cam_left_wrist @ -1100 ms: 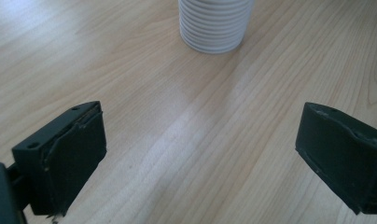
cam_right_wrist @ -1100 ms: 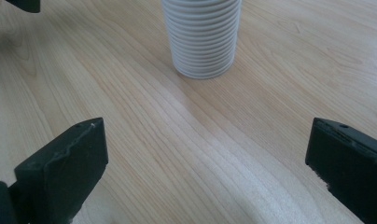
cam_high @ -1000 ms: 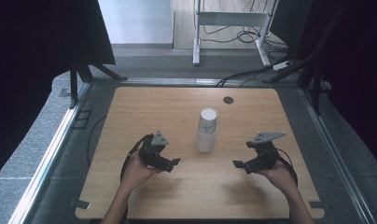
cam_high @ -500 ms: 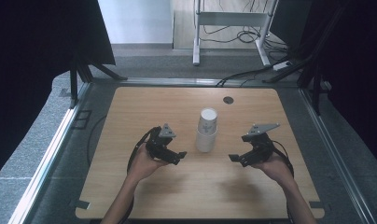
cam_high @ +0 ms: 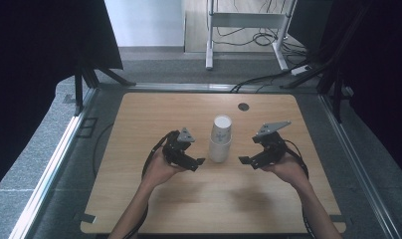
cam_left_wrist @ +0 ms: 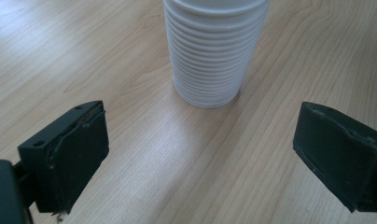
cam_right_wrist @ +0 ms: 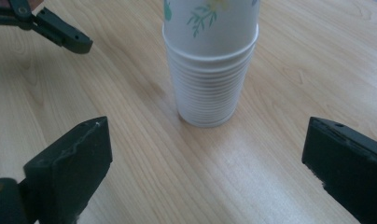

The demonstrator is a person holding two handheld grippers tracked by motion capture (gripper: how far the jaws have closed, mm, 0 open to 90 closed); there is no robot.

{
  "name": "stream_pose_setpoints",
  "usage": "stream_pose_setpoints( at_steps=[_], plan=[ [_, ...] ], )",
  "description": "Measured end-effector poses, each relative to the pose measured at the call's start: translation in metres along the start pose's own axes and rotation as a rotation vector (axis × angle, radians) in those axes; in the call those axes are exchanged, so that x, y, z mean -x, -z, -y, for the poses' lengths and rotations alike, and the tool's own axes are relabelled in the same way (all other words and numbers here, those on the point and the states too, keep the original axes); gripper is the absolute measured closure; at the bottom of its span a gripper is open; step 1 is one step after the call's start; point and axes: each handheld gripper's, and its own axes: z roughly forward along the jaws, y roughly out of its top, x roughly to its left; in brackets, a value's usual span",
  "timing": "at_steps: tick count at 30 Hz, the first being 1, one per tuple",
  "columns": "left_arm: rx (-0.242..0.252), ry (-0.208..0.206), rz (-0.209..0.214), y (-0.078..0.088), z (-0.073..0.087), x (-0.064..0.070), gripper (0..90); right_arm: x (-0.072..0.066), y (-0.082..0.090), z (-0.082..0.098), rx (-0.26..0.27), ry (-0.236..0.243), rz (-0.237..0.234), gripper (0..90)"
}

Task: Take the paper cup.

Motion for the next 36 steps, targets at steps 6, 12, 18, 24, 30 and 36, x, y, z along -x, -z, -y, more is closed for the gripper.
stream_pose_setpoints(
  at_steps=[6, 12, 18, 24, 30, 36],
  plan=[
    [0.0, -0.019, -0.002, -0.007, -0.007, 0.001, 3.5, 0.004, -0.002, -0.011, 0.001, 0.0, 0.003, 5.2],
    [0.003, -0.039, -0.001, -0.013, -0.012, 0.0, 3.6, 0.007, -0.004, -0.021, 0.001, 0.007, 0.005, 7.3],
    [0.007, -0.046, 0.006, -0.019, -0.018, 0.0, 3.8, 0.007, -0.007, -0.03, -0.004, 0.01, -0.001, 9.7],
    [0.002, -0.064, 0.011, -0.025, -0.026, 0.003, 4.0, 0.007, -0.01, -0.041, -0.01, 0.023, -0.006, 11.5],
    [0.006, -0.066, 0.008, -0.031, -0.034, 0.005, 4.8, 0.008, -0.014, -0.052, -0.021, 0.026, -0.012, 12.9],
    [0.013, -0.061, 0.018, -0.037, -0.039, 0.004, 5.8, 0.008, -0.019, -0.062, -0.029, 0.031, -0.006, 13.3]
  ],
)
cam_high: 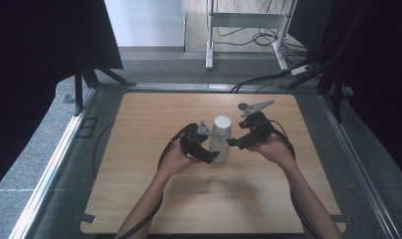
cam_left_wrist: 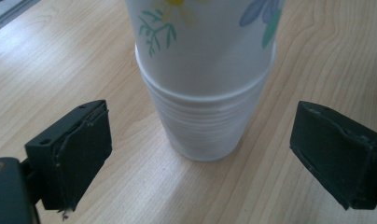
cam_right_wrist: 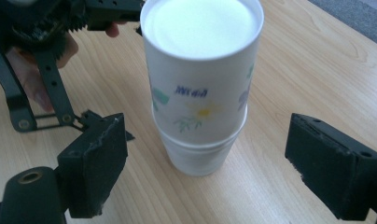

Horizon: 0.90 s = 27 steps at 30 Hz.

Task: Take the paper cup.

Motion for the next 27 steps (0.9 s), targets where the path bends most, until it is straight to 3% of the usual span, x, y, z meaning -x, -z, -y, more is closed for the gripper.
stream_pose_setpoints(
  at_steps=[14, 27],
  plan=[
    [0.02, 0.007, 0.008, -0.009, -0.006, -0.004, 13.9, -0.001, -0.01, -0.023, -0.018, 0.021, 0.007, 13.9],
    [0.033, 0.006, 0.049, -0.013, -0.003, -0.006, 23.8, 0.001, -0.016, -0.032, -0.031, 0.02, 0.004, 17.3]
  ],
)
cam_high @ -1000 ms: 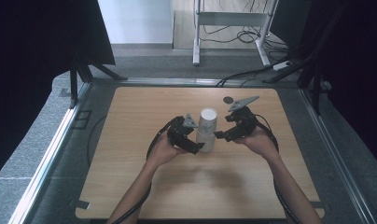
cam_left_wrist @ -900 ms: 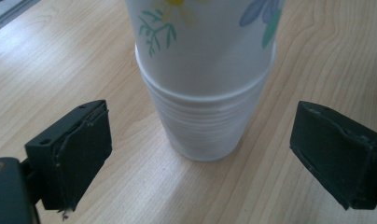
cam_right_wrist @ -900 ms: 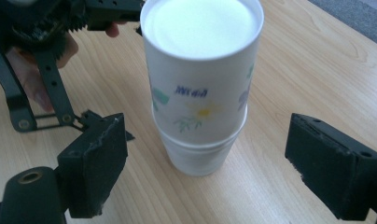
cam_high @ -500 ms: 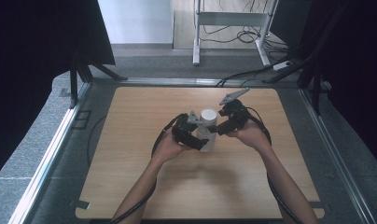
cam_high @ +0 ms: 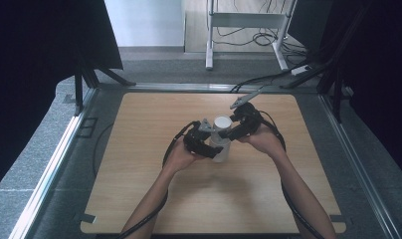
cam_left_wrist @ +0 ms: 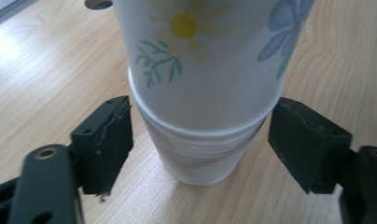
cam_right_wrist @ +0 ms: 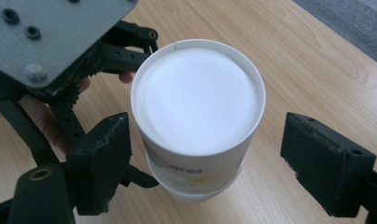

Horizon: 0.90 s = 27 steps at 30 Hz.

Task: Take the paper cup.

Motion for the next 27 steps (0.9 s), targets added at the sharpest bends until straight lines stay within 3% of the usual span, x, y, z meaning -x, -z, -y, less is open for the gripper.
stream_pose_setpoints(
  at_steps=[8, 13, 27],
  plan=[
    [0.008, -0.007, -0.005, 0.001, 0.0, 0.001, 26.4, 0.0, -0.003, -0.006, -0.005, 0.005, -0.001, 22.4],
    [0.009, -0.011, -0.011, 0.001, 0.001, 0.002, 27.2, -0.001, -0.003, -0.01, -0.009, 0.018, -0.018, 32.8],
    [0.008, -0.032, -0.019, 0.001, 0.001, 0.002, 28.1, -0.003, 0.006, -0.02, -0.033, 0.029, -0.005, 35.2]
  ],
)
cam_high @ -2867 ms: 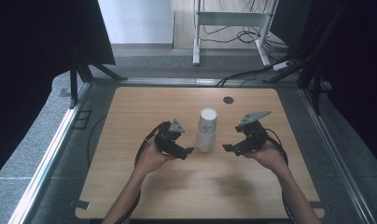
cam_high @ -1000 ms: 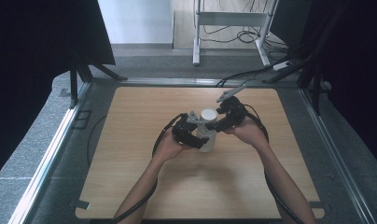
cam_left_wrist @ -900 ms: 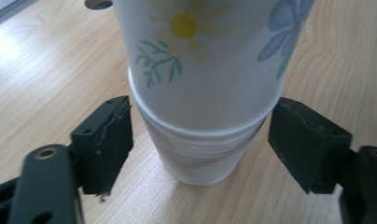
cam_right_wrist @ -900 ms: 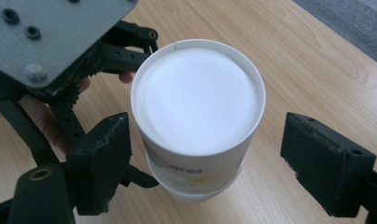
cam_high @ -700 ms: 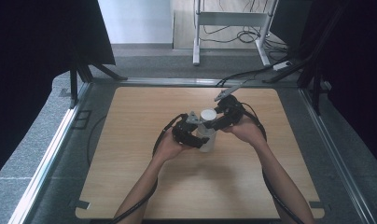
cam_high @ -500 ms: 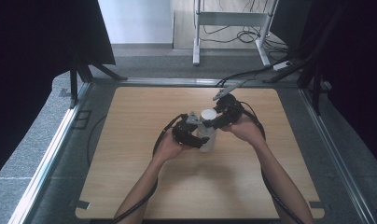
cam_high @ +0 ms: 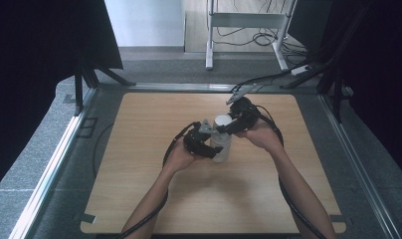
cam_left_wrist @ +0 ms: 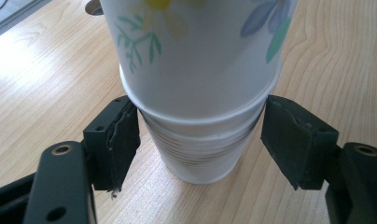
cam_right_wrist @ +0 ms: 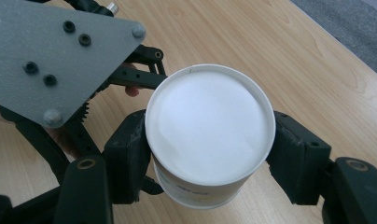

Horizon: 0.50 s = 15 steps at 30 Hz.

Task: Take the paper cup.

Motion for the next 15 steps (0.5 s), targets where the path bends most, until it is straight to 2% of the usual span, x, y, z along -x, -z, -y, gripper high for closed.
stream_pose_setpoints(
  at_steps=[15],
  plan=[
    [-0.002, -0.013, -0.002, 0.0, 0.0, 0.0, 28.1, 0.002, 0.022, -0.011, 0.017, 0.016, -0.002, 36.0]
  ],
)
